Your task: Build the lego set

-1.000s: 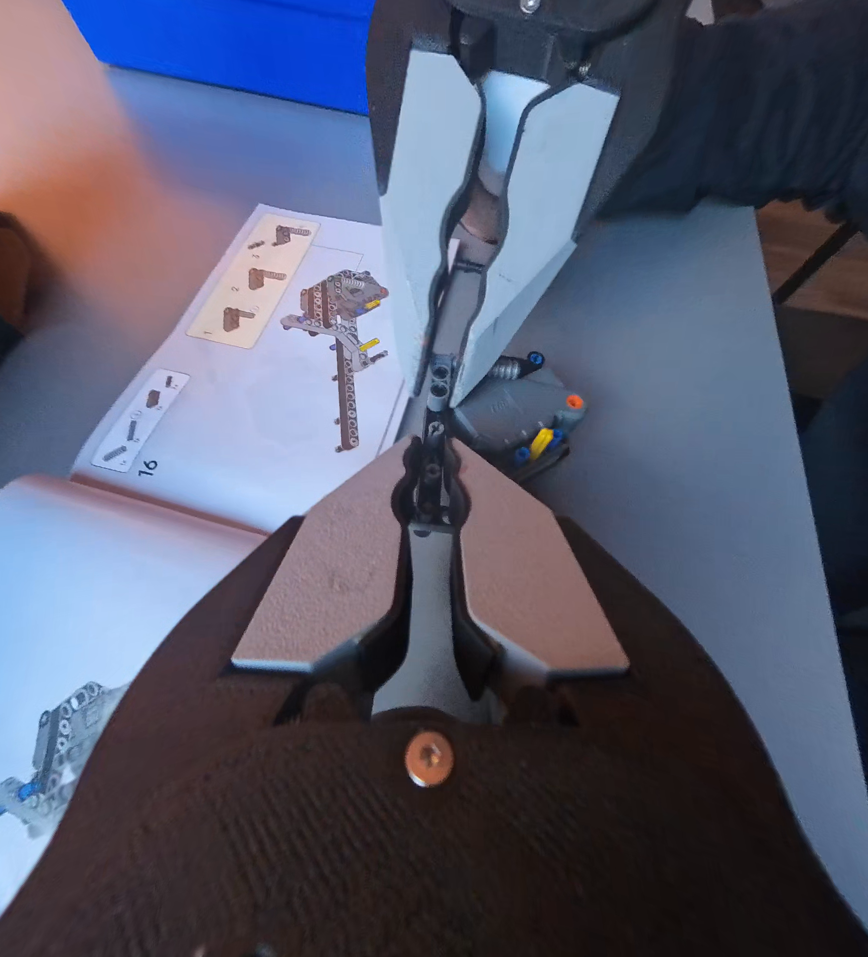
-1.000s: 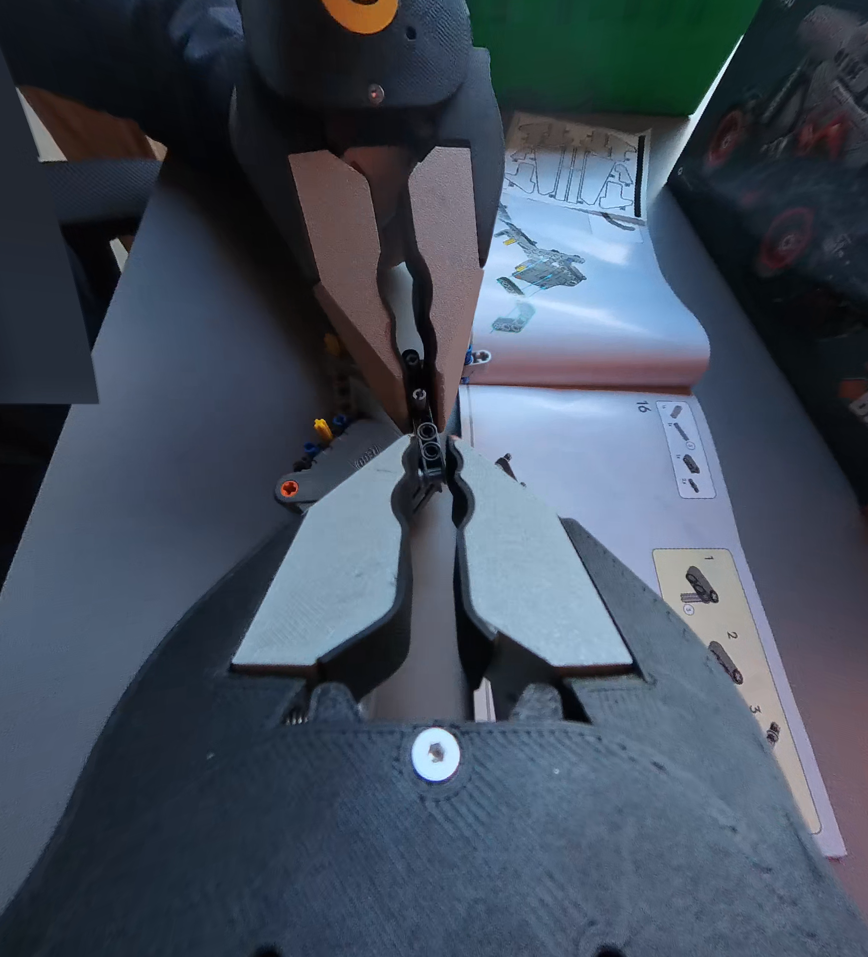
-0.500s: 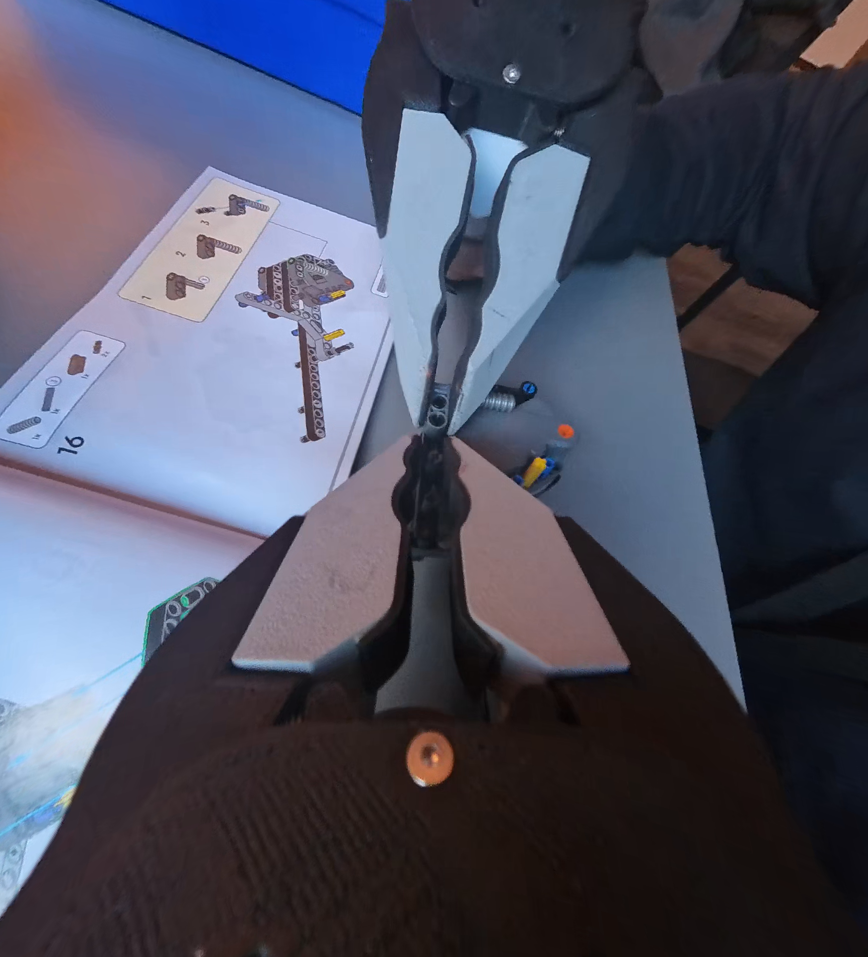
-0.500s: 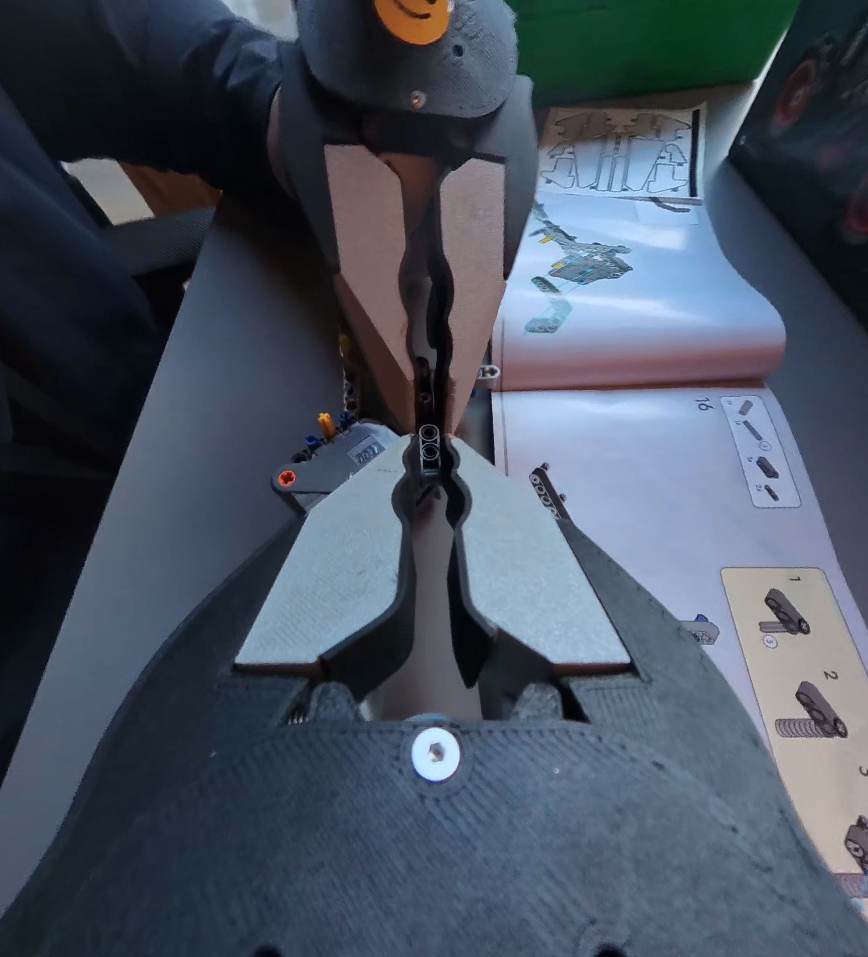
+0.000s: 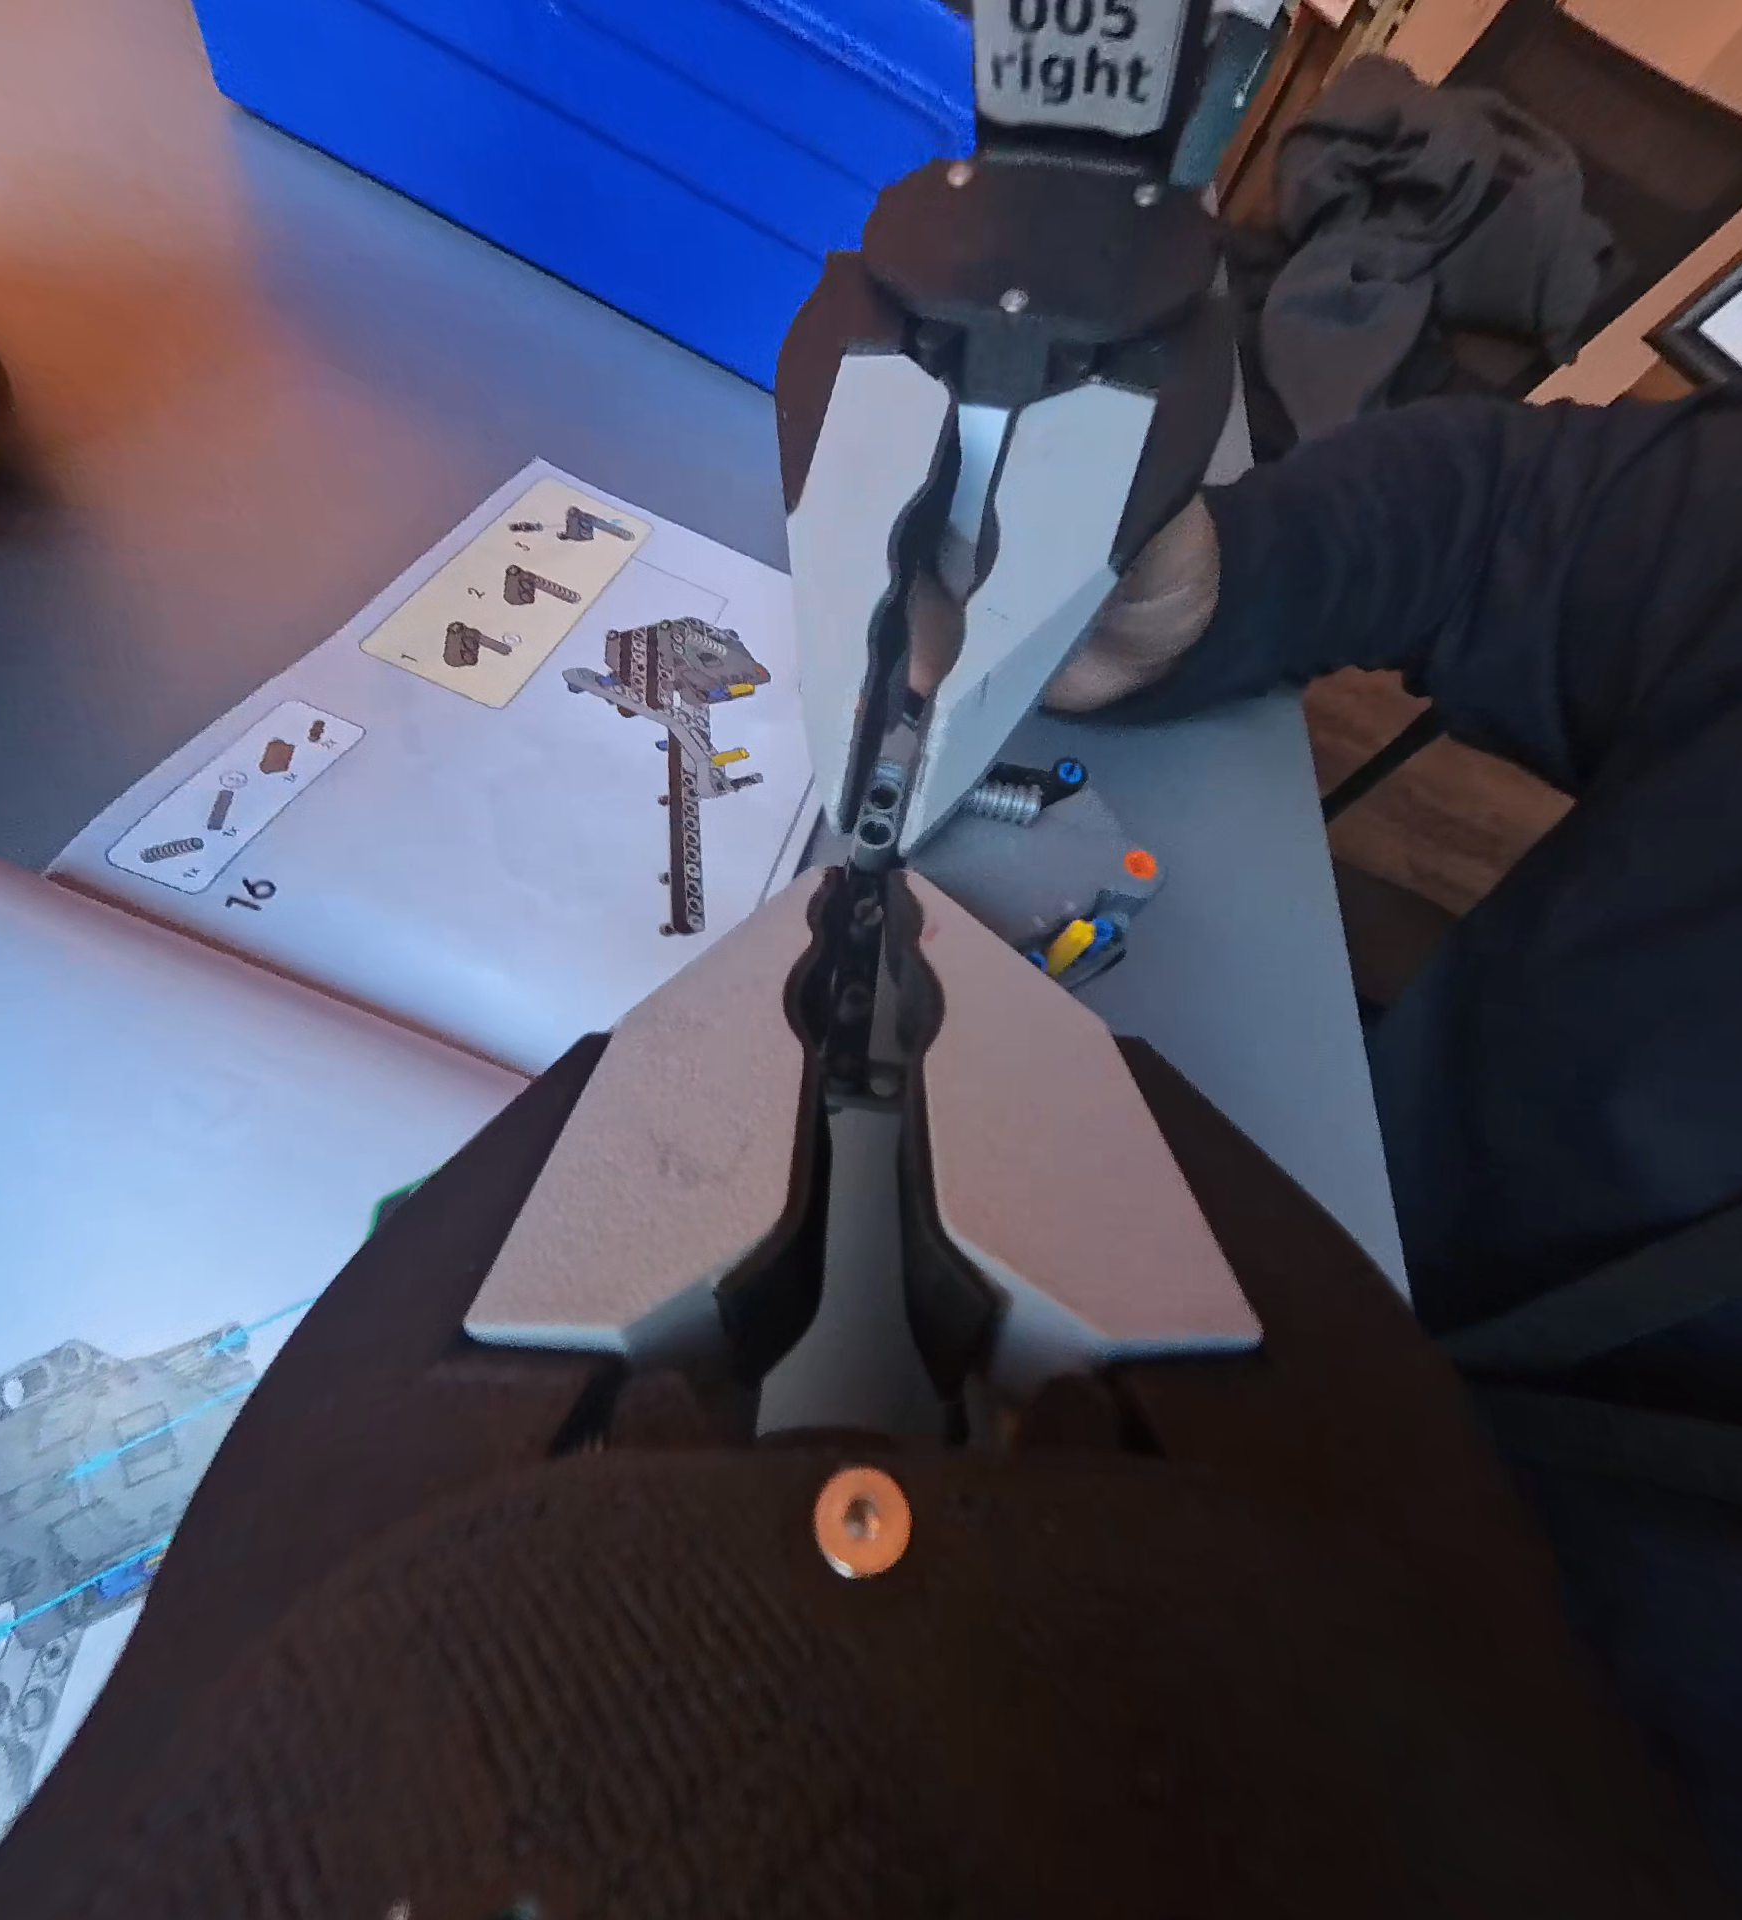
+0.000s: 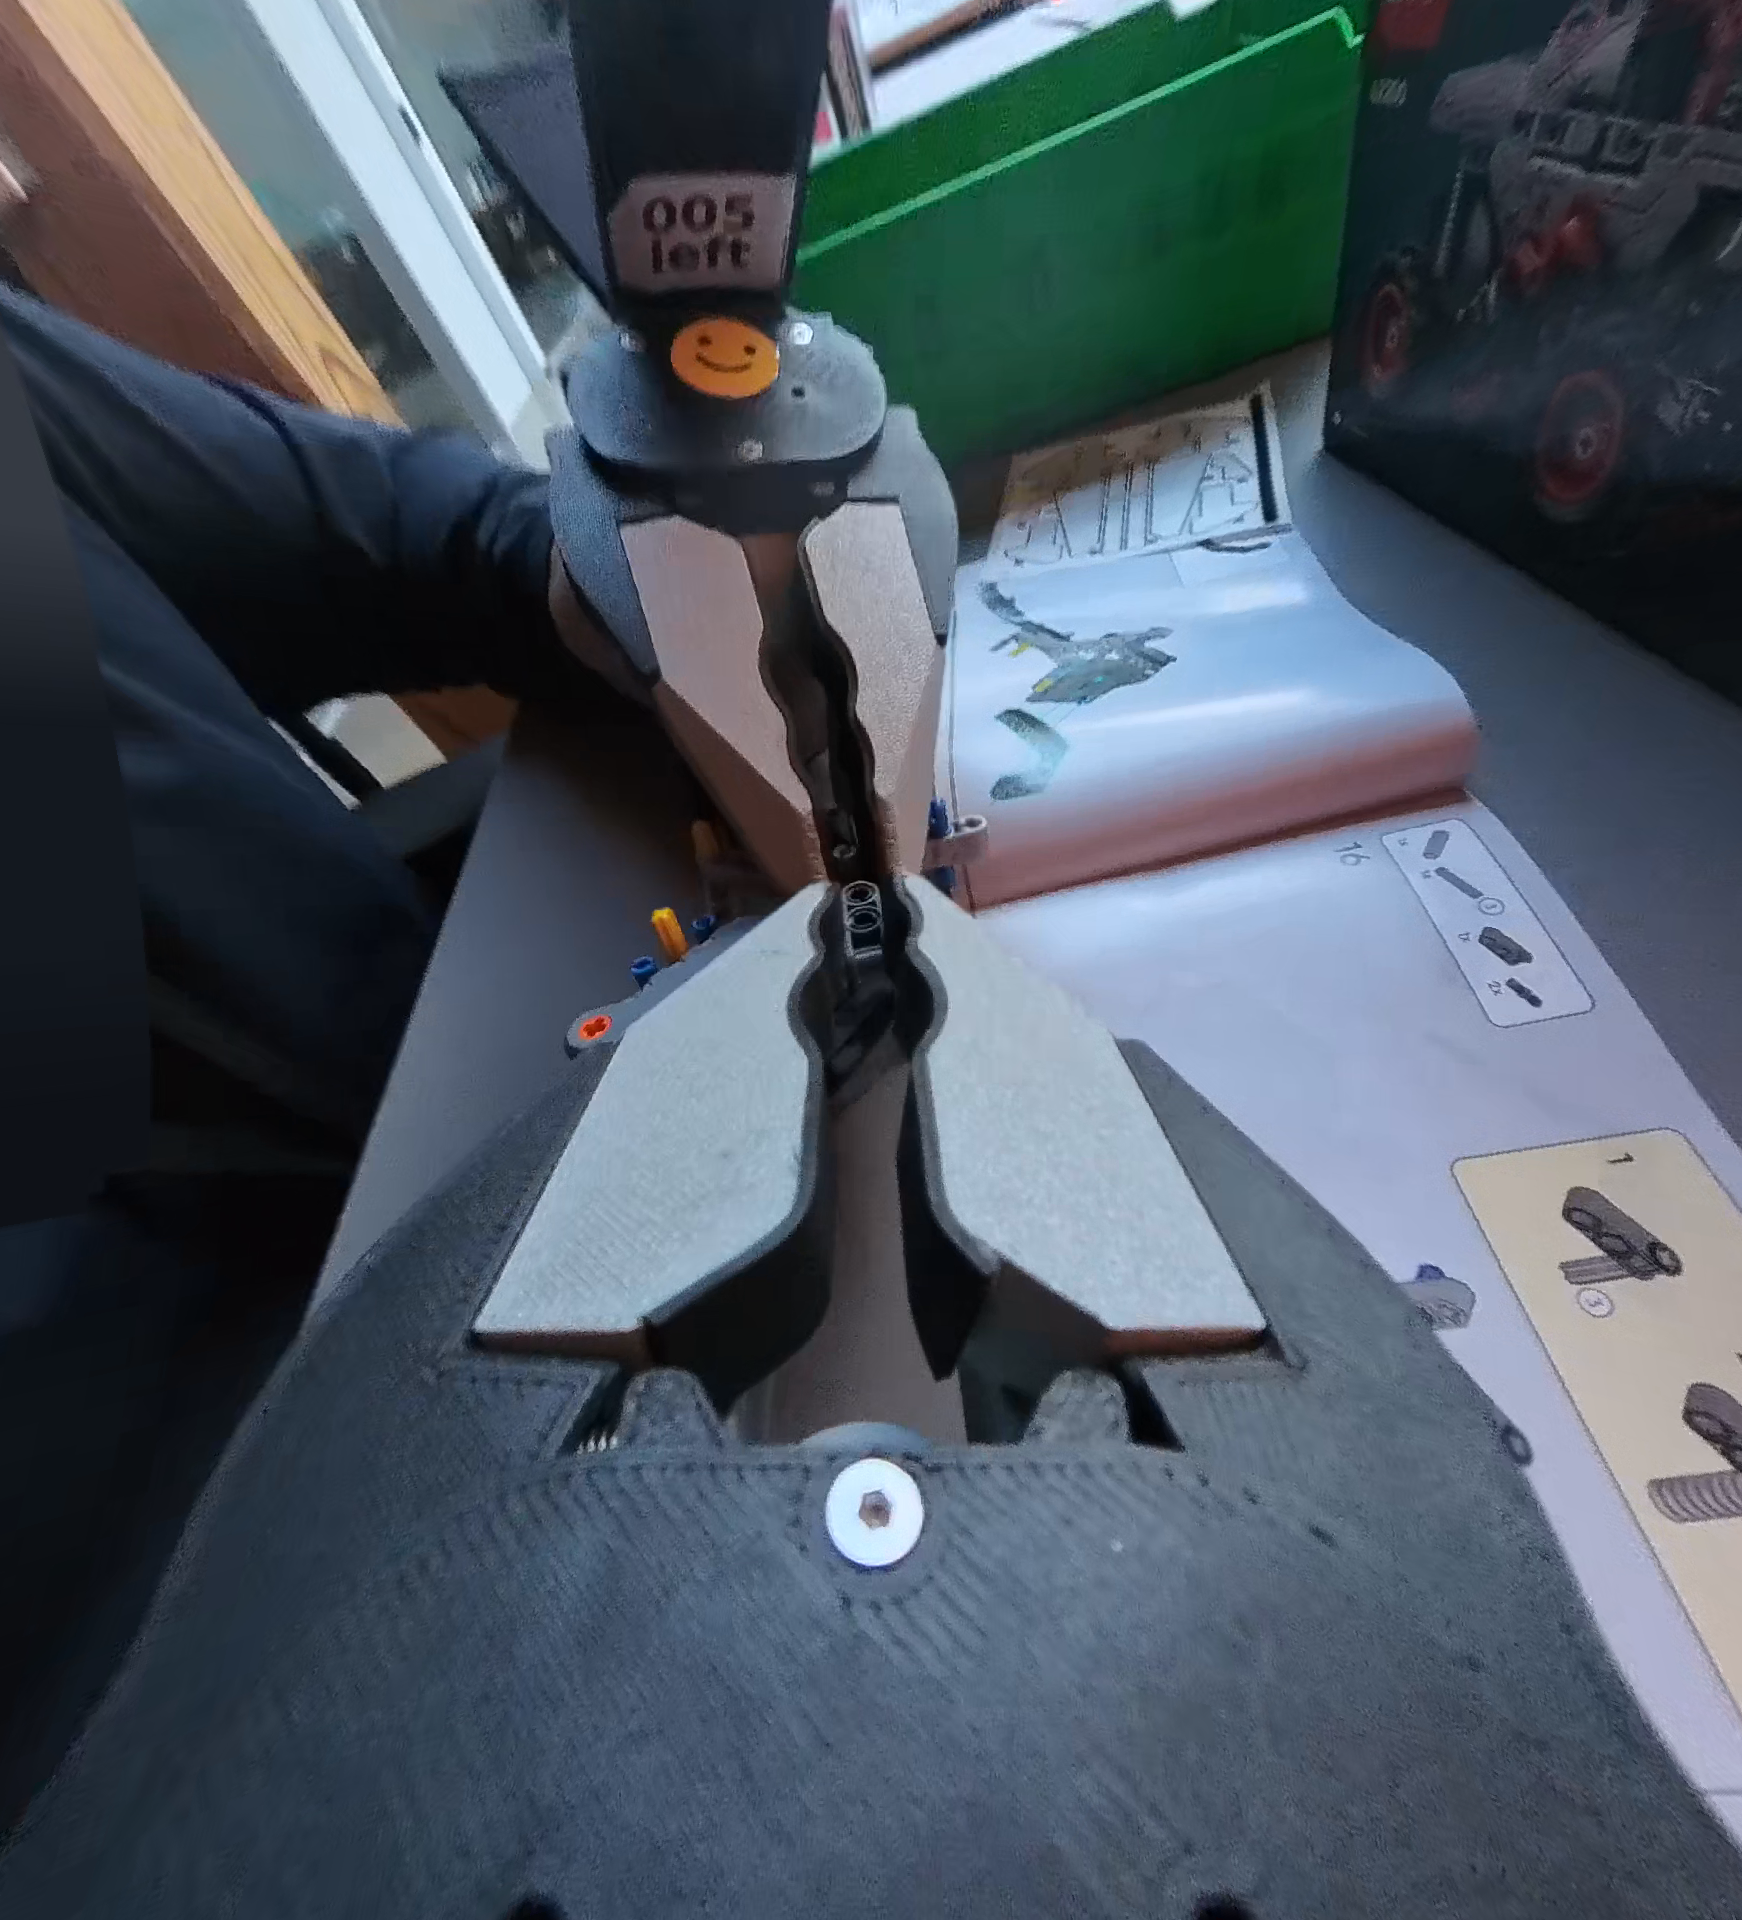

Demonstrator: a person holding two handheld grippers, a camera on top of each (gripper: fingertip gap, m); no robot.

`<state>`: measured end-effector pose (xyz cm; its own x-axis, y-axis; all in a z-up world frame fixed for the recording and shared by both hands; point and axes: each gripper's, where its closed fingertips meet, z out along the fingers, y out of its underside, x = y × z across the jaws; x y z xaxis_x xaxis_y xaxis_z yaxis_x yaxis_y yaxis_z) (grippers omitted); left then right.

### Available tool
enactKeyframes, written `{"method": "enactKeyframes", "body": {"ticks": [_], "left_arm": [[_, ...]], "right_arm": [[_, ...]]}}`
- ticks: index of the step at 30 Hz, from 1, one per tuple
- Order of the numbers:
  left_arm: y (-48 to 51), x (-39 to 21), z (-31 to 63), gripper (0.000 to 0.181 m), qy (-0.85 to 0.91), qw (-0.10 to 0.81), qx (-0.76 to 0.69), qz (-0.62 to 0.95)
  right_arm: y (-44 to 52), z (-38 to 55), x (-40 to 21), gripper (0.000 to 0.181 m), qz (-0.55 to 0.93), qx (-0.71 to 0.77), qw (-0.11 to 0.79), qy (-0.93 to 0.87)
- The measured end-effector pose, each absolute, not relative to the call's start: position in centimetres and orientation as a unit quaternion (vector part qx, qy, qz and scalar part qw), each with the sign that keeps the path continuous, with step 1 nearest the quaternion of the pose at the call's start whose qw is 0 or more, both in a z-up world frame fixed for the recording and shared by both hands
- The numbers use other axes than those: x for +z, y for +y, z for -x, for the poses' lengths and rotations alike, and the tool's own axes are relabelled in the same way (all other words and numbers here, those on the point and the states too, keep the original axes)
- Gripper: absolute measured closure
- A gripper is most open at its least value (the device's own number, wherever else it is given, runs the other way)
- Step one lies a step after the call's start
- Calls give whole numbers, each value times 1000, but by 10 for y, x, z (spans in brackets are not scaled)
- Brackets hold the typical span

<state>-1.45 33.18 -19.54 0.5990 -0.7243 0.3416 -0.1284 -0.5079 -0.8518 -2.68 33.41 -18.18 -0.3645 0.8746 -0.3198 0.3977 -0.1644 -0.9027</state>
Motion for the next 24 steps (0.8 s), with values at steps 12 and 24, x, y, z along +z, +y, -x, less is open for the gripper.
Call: {"method": "enactKeyframes", "body": {"ticks": [12, 24], "left_arm": [[326, -218, 3, 175, 312, 383, -298, 817], [330, -216, 7, 175, 302, 390, -296, 818]], "right_arm": [[374, 6, -158, 172, 535, 553, 248, -589], [330, 12, -218, 173, 521, 424, 189, -716]]}}
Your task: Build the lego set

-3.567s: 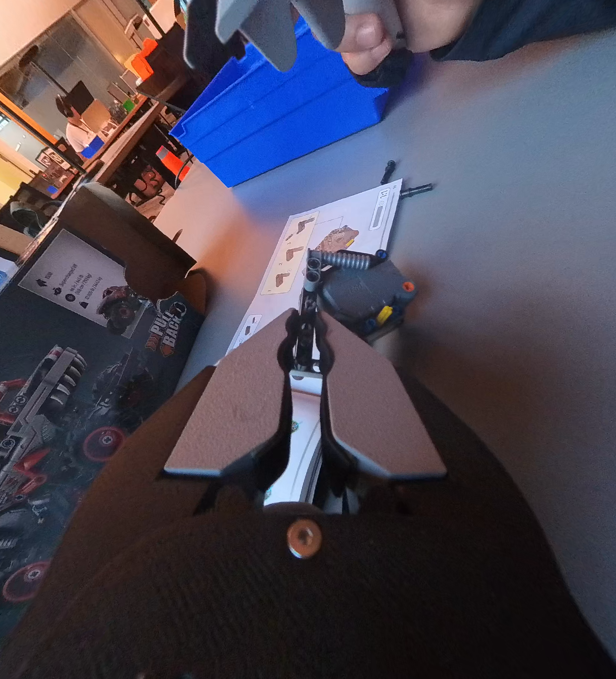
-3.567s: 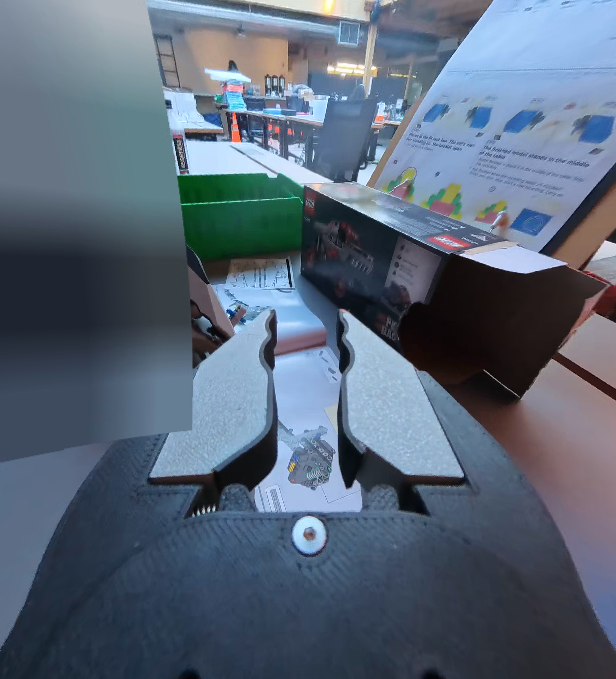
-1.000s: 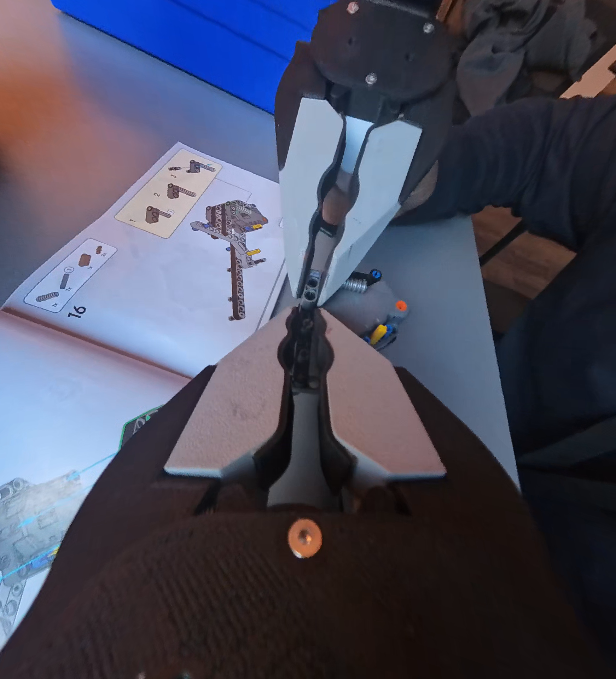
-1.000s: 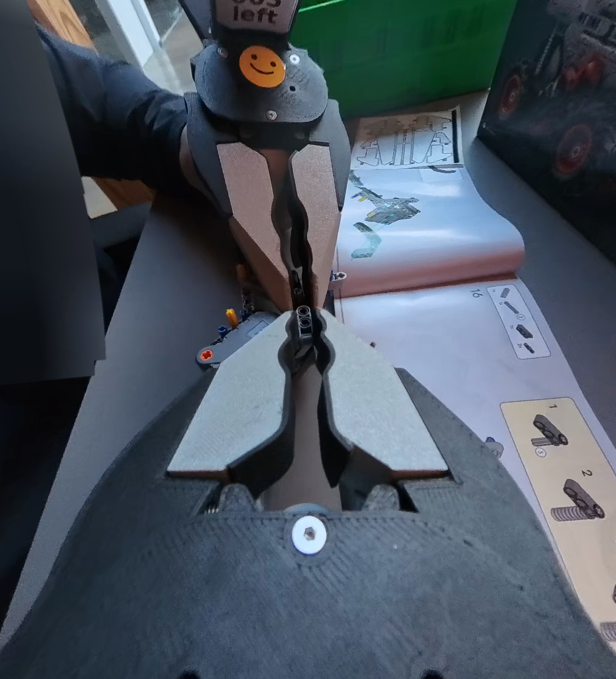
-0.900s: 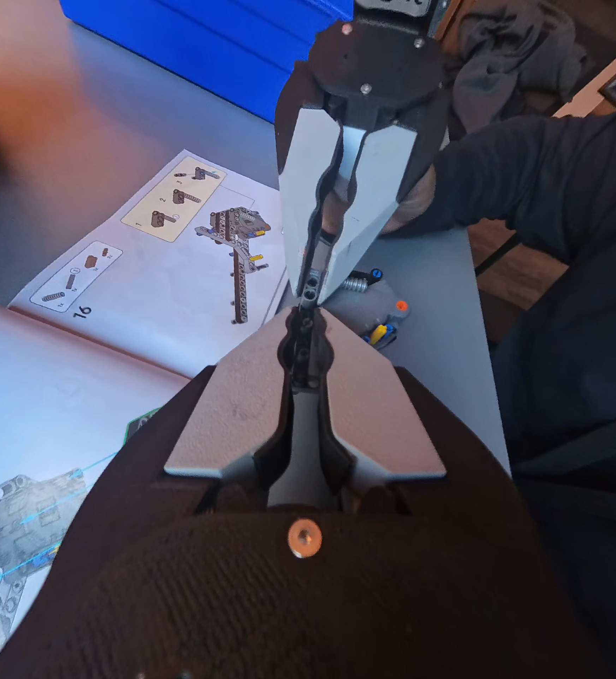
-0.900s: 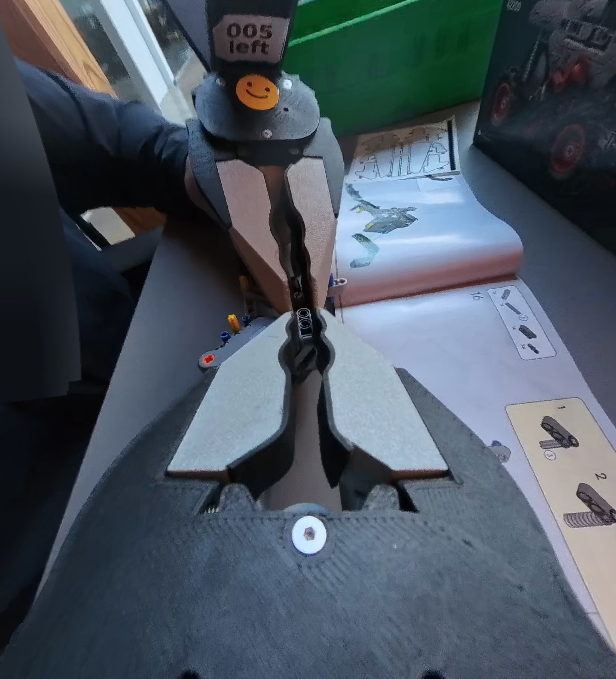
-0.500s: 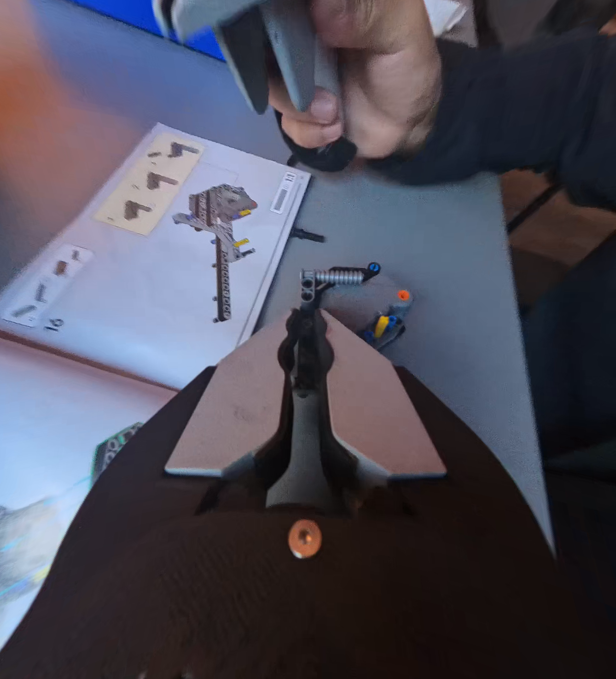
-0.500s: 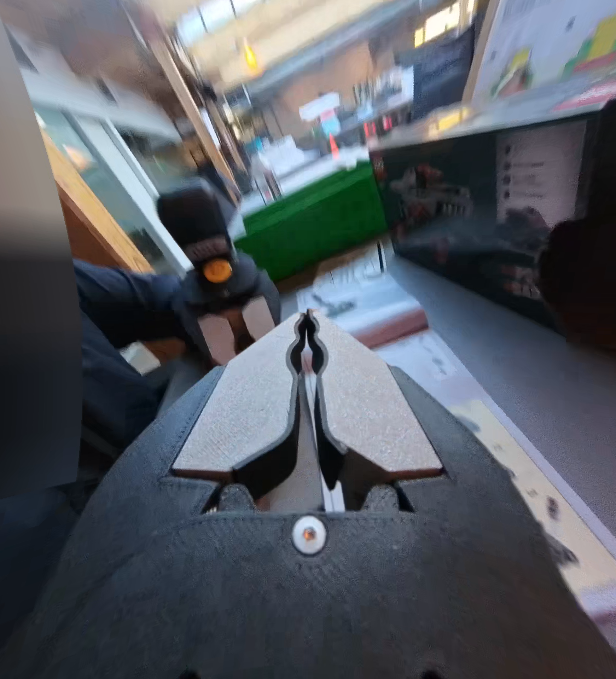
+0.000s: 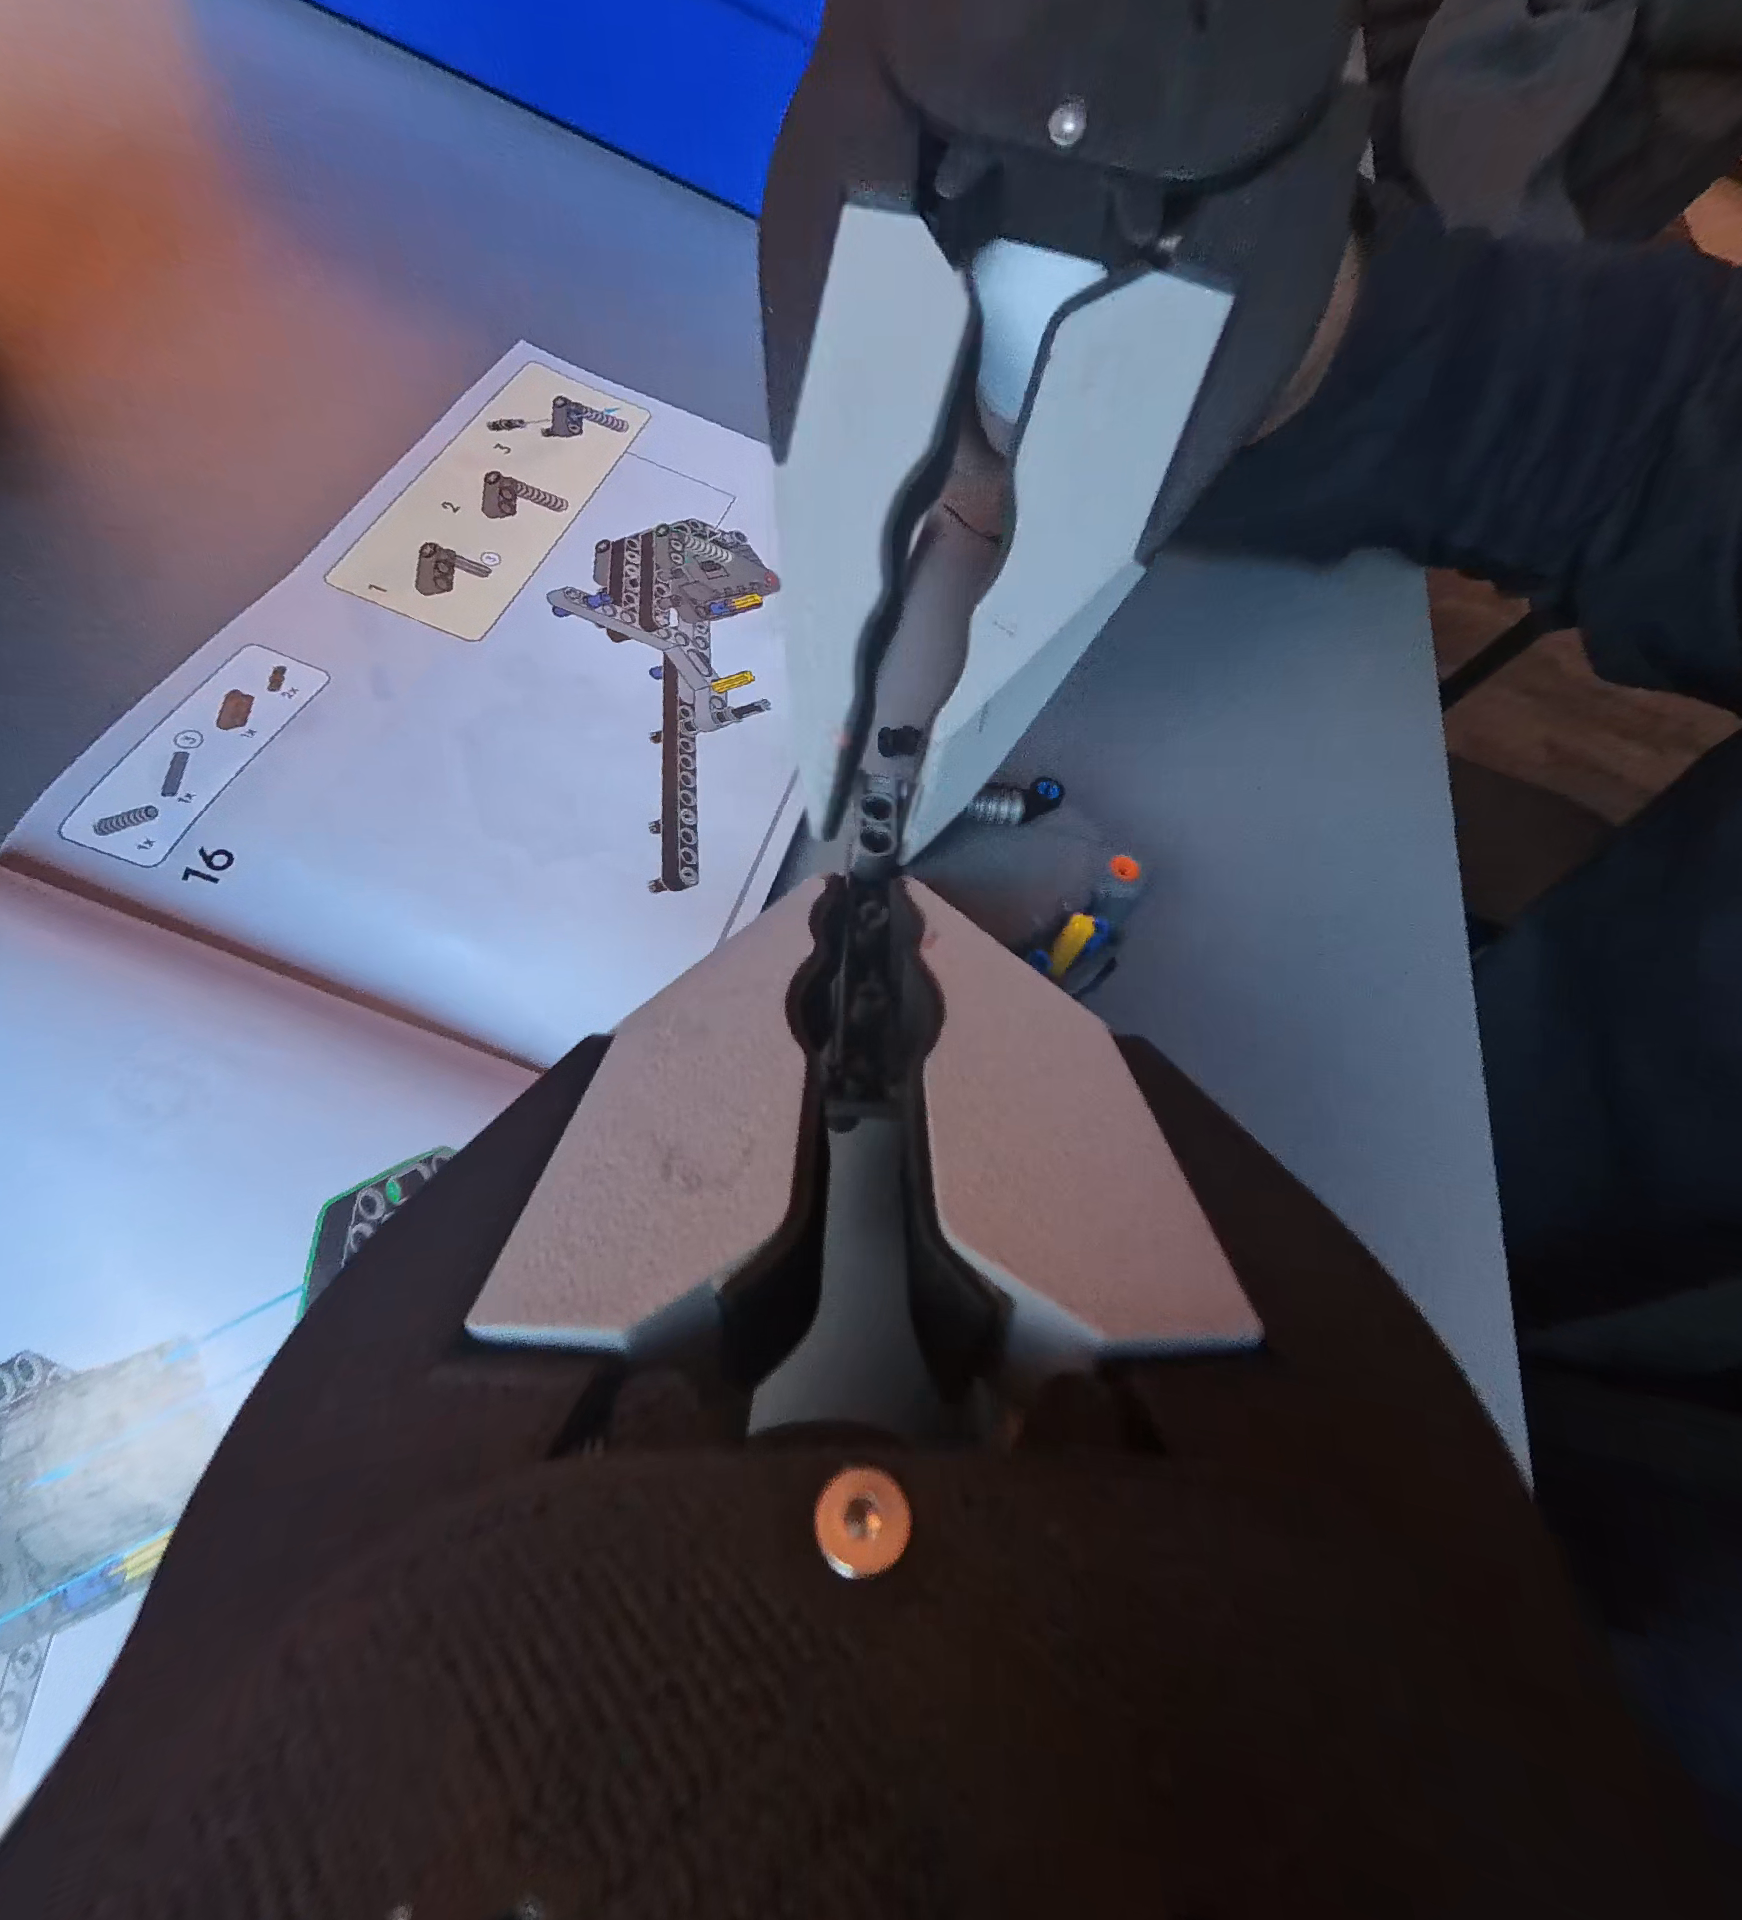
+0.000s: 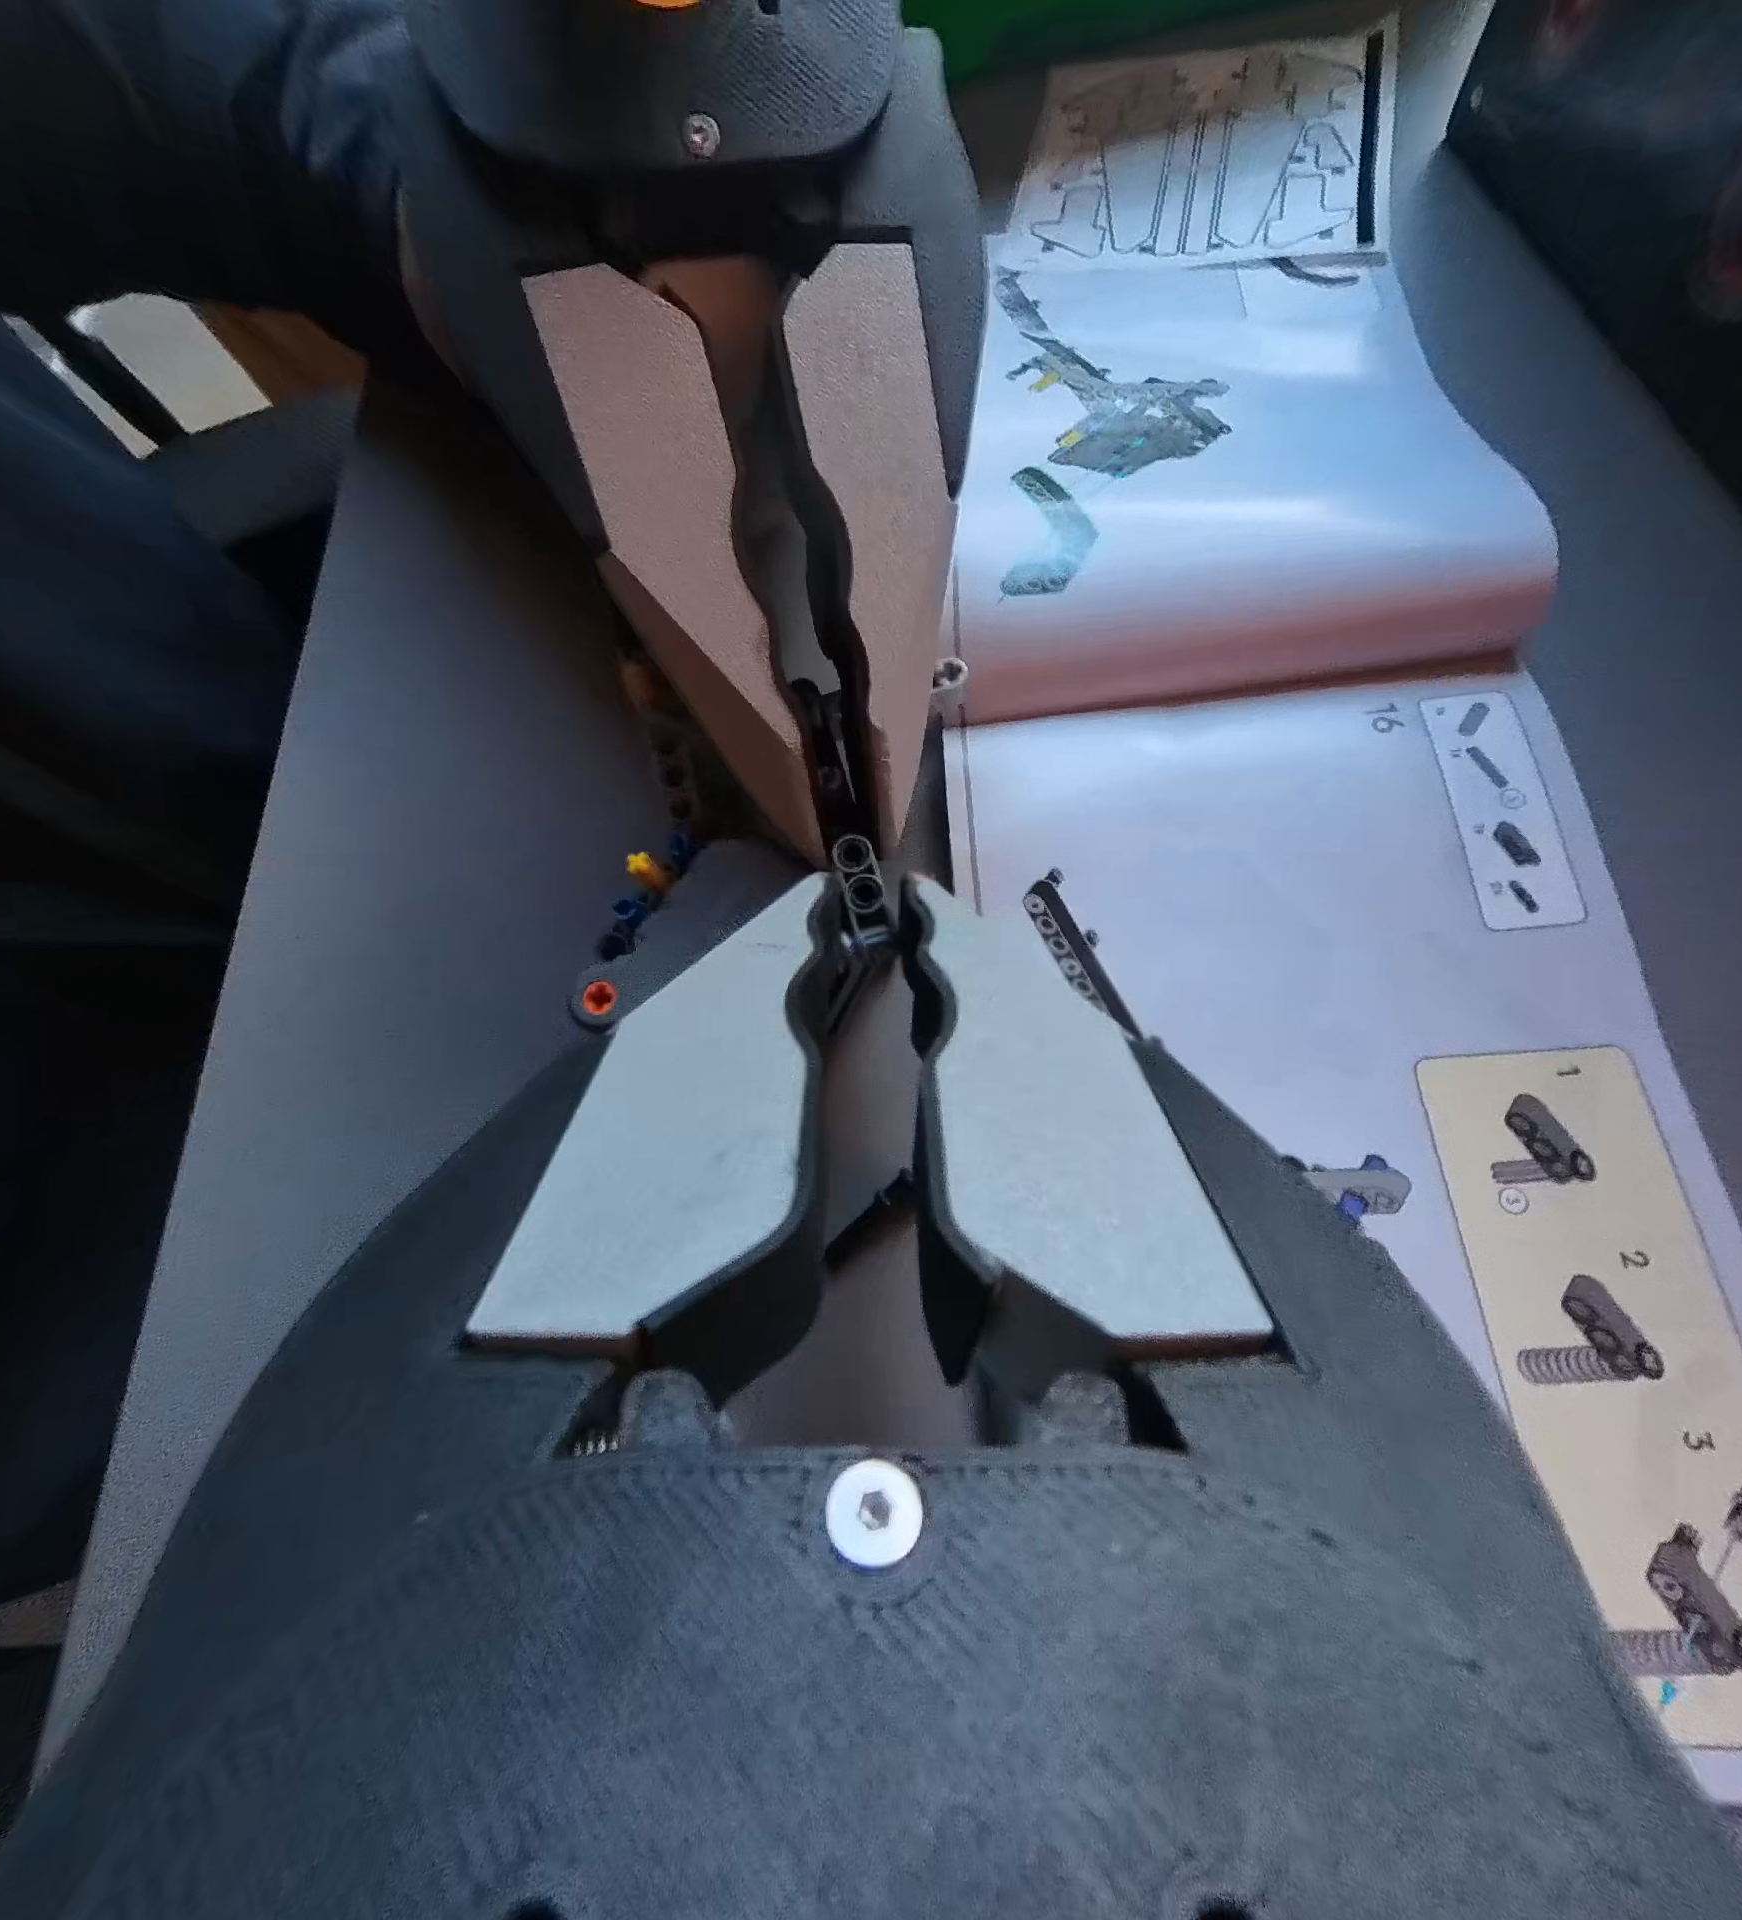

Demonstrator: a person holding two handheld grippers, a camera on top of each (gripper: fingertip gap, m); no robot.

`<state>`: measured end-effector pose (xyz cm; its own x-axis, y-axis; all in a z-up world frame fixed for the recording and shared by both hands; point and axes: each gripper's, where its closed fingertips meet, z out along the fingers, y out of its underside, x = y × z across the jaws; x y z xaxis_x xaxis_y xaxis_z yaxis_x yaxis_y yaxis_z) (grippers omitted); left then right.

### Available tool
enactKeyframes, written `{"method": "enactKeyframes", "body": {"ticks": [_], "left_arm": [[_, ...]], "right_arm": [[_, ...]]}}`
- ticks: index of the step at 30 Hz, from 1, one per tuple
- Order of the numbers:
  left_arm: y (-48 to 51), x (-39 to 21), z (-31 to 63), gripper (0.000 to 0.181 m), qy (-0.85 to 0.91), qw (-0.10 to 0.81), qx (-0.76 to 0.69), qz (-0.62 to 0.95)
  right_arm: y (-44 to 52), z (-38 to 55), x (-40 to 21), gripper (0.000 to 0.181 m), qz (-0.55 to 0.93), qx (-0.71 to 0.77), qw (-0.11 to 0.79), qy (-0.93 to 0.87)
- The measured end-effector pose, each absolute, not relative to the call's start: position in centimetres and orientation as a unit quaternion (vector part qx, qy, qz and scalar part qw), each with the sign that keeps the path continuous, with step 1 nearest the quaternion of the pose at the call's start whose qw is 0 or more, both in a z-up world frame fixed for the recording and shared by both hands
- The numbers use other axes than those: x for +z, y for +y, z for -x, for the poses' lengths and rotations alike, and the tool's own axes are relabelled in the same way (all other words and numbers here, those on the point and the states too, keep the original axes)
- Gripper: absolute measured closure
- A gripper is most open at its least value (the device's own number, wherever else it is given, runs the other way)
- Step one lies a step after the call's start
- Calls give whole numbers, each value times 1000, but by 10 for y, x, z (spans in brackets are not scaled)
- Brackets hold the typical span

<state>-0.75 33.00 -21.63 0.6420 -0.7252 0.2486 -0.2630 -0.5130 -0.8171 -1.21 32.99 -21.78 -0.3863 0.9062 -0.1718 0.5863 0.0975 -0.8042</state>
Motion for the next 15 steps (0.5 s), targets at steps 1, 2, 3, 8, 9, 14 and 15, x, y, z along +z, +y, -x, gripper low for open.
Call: {"method": "enactKeyframes", "body": {"ticks": [1, 2, 3, 8, 9, 14, 15], "left_arm": [[330, -216, 8, 175, 304, 391, -294, 817], [330, -216, 8, 175, 308, 392, -293, 816], [330, -216, 8, 175, 312, 392, -291, 815], [328, -216, 8, 175, 310, 383, -309, 813], [327, -216, 6, 175, 315, 383, -309, 812], [322, -217, 8, 175, 334, 370, -310, 810], [321, -217, 9, 176, 327, 366, -312, 813]], "right_arm": [[330, 12, -218, 173, 513, 420, 195, -723], [330, 12, -218, 174, 505, 418, 200, -728], [329, 13, -218, 174, 501, 421, 204, -728], [328, 12, -218, 174, 505, 448, 184, -714], [326, 12, -218, 174, 503, 450, 178, -716], [321, 14, -216, 177, 482, 413, 222, -740], [321, 16, -215, 177, 485, 413, 233, -735]]}}
